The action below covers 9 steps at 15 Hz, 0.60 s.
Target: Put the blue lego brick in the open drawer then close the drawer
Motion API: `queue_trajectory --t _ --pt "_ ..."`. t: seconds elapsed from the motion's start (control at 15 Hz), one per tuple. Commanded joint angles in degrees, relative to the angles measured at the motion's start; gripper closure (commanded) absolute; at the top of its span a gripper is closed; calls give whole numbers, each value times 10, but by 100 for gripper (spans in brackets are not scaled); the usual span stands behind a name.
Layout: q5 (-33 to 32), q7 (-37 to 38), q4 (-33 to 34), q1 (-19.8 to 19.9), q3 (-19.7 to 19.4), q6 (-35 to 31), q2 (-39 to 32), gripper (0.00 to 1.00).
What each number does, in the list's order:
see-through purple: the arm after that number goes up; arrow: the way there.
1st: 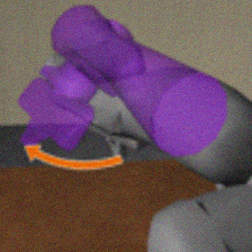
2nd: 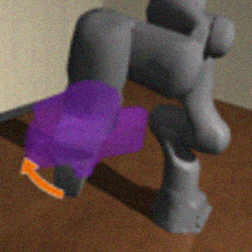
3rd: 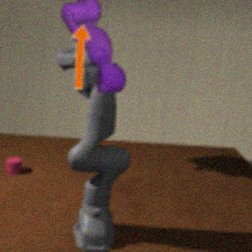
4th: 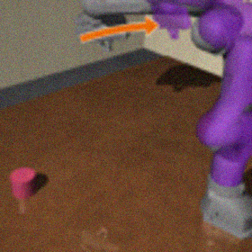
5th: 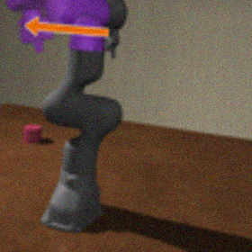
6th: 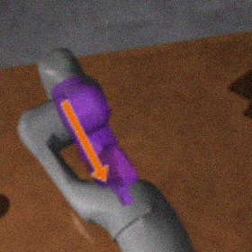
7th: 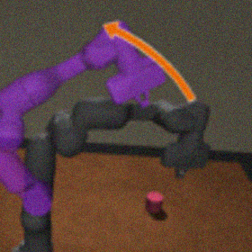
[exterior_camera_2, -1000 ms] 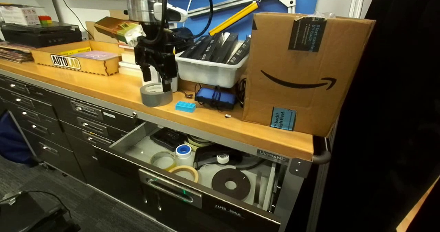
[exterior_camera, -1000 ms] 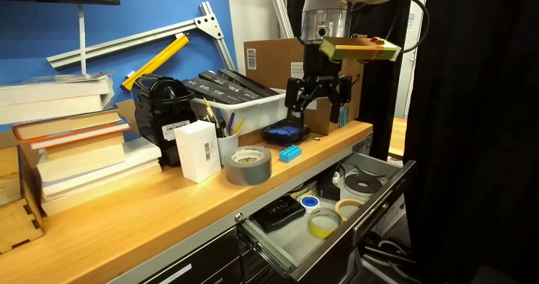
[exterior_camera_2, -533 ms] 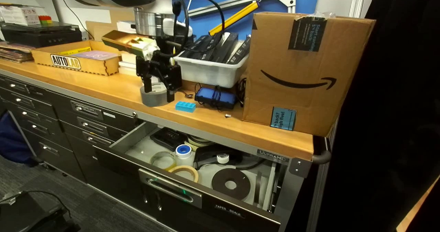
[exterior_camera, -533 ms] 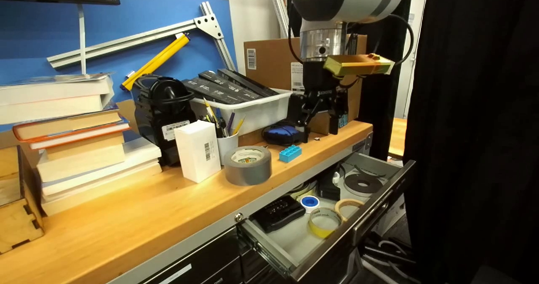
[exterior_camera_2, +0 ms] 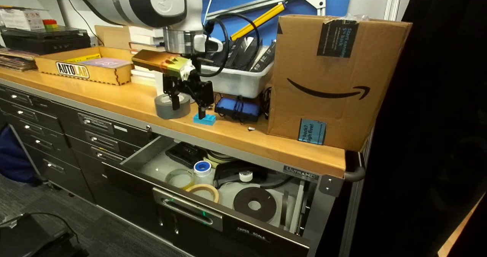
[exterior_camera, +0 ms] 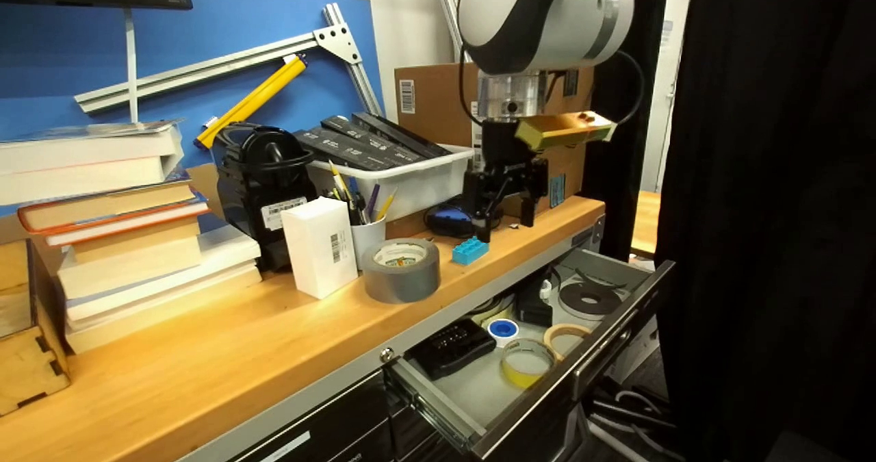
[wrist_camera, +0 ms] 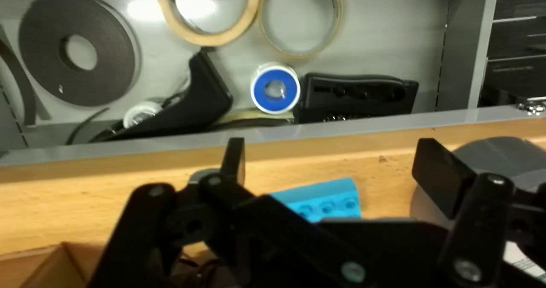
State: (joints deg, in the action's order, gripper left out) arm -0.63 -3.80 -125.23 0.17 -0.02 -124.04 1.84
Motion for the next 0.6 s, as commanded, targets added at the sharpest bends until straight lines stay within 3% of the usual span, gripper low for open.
queue_trajectory --t 0.0,0.27,0.53 --pt "-43 86 86 -34 35 -49 -106 0" --pt "-93 144 152 -66 39 -45 -175 0" --pt "-112 163 163 -72 30 -44 -166 0"
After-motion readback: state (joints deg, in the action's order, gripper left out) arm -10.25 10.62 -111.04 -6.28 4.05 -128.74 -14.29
